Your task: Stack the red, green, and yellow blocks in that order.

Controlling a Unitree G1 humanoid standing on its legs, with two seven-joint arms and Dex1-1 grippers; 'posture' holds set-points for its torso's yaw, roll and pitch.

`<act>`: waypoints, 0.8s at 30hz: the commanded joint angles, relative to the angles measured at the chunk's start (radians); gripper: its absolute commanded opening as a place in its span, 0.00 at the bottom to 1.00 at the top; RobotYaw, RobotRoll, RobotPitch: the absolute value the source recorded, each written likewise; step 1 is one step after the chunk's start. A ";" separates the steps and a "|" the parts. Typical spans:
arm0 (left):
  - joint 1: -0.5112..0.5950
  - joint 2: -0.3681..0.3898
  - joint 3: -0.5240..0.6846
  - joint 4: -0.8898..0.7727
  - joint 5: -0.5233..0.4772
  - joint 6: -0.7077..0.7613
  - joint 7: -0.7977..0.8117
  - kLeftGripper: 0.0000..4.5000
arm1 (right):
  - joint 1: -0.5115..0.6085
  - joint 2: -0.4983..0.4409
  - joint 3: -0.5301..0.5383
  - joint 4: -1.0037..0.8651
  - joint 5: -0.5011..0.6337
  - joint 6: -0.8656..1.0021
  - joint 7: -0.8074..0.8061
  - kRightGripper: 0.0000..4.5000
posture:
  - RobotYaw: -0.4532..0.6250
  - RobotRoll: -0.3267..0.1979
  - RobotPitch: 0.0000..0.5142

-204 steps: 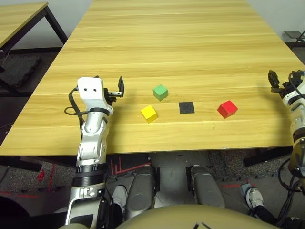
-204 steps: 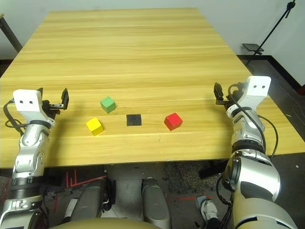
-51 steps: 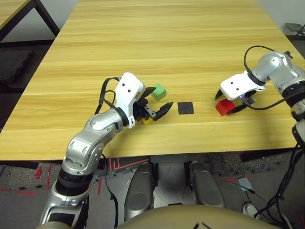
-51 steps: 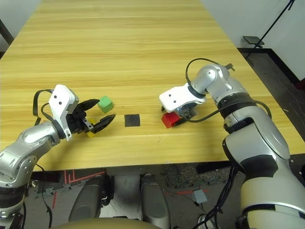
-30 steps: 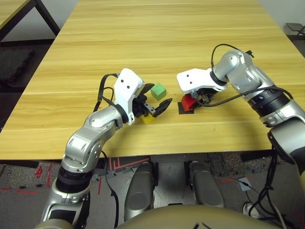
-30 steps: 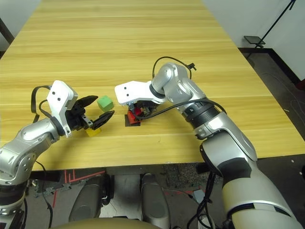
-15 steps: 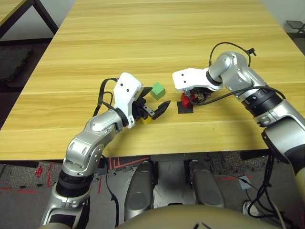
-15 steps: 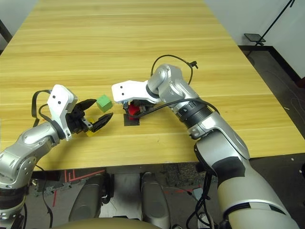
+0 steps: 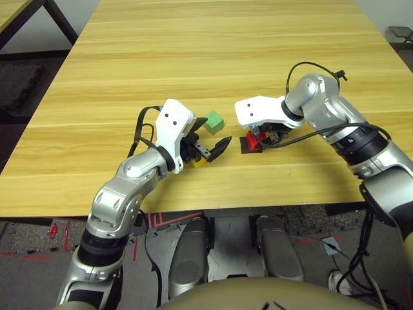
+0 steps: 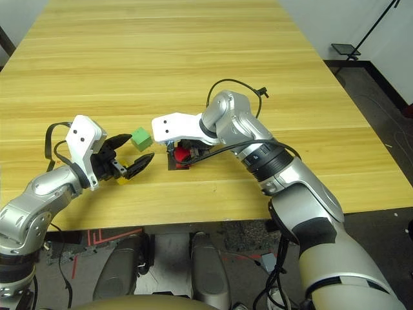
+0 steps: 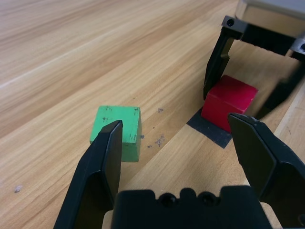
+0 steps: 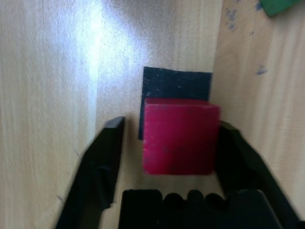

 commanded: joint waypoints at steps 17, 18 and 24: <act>-0.356 0.037 -0.102 0.414 0.124 0.101 -0.079 1.00 | 0.088 -0.249 -0.536 0.145 0.381 -0.009 -0.135 0.99 | 0.61 0.36 0.20; -0.361 0.039 -0.107 0.431 0.129 0.093 -0.094 1.00 | 0.106 -0.251 -0.549 0.121 0.391 0.008 -0.150 0.99 | 0.61 0.37 0.20; -0.370 0.029 -0.122 0.492 0.141 0.065 -0.147 1.00 | 0.204 -0.277 -0.594 0.005 0.446 0.090 -0.209 0.99 | 0.57 0.41 0.20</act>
